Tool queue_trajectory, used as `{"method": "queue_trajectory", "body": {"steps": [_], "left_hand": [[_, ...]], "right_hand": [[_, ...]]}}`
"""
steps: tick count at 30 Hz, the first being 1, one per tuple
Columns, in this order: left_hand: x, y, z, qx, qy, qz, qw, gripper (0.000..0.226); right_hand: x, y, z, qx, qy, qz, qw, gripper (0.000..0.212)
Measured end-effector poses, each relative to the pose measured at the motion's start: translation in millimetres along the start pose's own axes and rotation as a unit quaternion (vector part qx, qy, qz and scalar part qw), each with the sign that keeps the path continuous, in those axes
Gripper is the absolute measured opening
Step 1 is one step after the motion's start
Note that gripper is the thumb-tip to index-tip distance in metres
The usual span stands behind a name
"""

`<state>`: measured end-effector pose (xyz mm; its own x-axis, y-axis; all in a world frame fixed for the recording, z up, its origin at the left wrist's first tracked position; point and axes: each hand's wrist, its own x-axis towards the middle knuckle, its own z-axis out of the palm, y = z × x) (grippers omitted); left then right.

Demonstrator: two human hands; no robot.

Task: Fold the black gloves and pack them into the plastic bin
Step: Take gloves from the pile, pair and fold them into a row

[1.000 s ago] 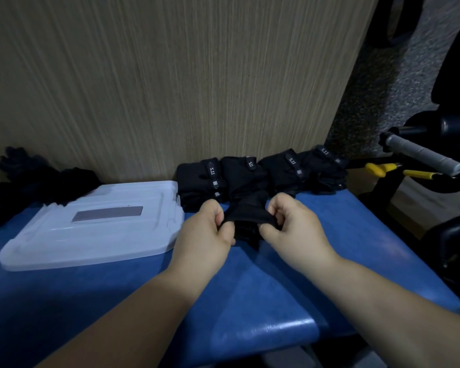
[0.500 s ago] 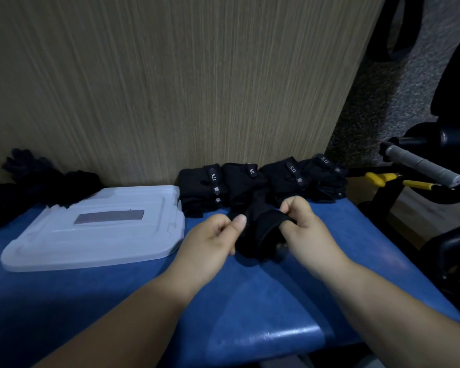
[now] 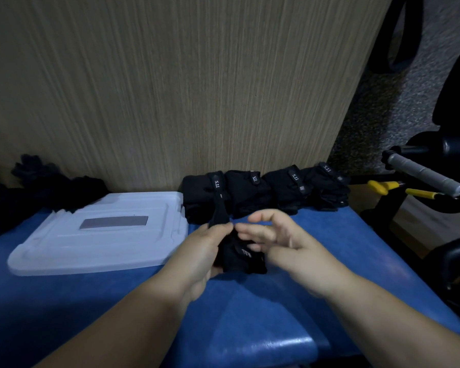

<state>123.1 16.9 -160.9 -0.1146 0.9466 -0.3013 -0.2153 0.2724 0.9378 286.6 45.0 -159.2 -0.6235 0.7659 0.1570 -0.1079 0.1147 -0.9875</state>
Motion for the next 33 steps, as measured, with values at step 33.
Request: {"method": "queue_trajectory", "body": {"steps": [33], "left_hand": [[-5.9, 0.8, 17.4, -0.124, -0.099, -0.002, 0.987, 0.035]], "right_hand": [[1.7, -3.4, -2.4, -0.119, 0.256, 0.156, 0.947, 0.039]]}}
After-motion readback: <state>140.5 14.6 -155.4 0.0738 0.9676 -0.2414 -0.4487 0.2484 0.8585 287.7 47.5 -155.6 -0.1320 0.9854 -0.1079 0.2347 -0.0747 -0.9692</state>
